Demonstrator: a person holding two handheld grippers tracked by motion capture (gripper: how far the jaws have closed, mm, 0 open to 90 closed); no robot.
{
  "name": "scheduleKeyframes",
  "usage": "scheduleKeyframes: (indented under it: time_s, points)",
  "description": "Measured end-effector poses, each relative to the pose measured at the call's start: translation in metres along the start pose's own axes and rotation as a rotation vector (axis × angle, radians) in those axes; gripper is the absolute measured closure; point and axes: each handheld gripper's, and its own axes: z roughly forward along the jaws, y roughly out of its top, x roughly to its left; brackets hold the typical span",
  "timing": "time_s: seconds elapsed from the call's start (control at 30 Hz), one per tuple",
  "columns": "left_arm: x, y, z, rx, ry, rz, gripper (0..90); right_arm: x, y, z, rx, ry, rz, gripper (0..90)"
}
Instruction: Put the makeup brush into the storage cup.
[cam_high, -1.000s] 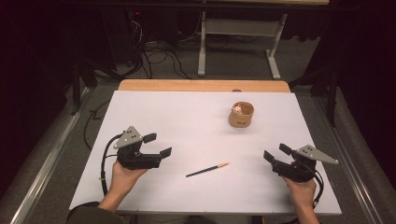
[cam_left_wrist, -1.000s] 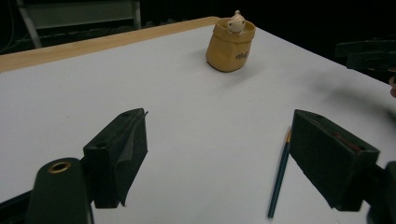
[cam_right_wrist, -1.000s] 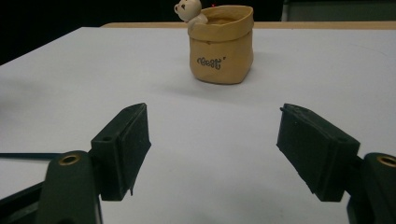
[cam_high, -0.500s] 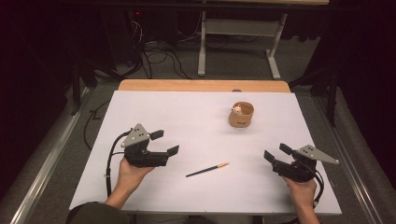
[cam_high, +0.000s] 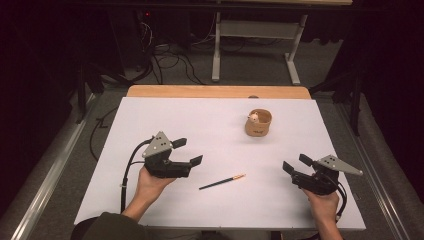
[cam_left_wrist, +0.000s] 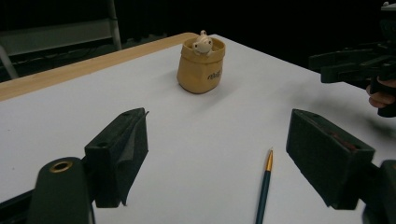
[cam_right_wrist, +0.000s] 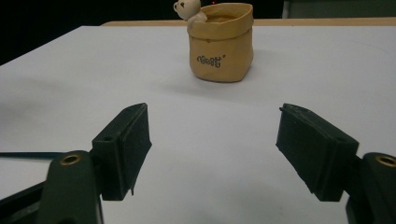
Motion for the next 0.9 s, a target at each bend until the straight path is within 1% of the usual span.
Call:
scheduleKeyframes:
  time_s: [0.03,0.13,0.27,0.33,0.43,0.53,0.7,0.83,0.9]
  points:
    - [-0.001,0.001,0.002,-0.004,-0.01,-0.004,21.1,0.0,0.0,0.0,0.002,0.001,0.006,27.6]
    - [-0.002,0.002,0.007,-0.013,-0.027,-0.011,20.8,0.0,0.0,0.001,0.011,0.002,0.005,27.6]
    - [-0.005,0.004,0.015,-0.009,-0.049,-0.009,20.8,-0.001,0.0,0.0,0.008,0.003,0.008,27.6]
    - [-0.007,0.006,0.018,0.016,-0.063,-0.01,22.5,-0.001,0.0,0.001,0.013,0.002,0.011,27.6]
    - [-0.011,0.007,0.023,0.023,-0.076,-0.014,25.3,-0.001,0.0,0.001,0.011,0.005,0.006,27.7]
    - [-0.015,0.008,0.028,0.027,-0.084,-0.006,26.5,-0.001,0.0,0.001,0.014,0.006,0.007,27.7]
    - [-0.019,0.01,0.038,0.035,-0.101,0.002,25.5,-0.001,0.0,0.001,0.015,0.006,0.01,27.8]
    - [-0.024,0.011,0.047,0.043,-0.108,0.021,25.6,-0.001,0.0,0.001,0.018,0.006,0.01,27.8]
    - [-0.026,0.011,0.05,0.046,-0.116,0.021,25.6,-0.001,0.0,0.001,0.017,0.007,0.01,27.8]
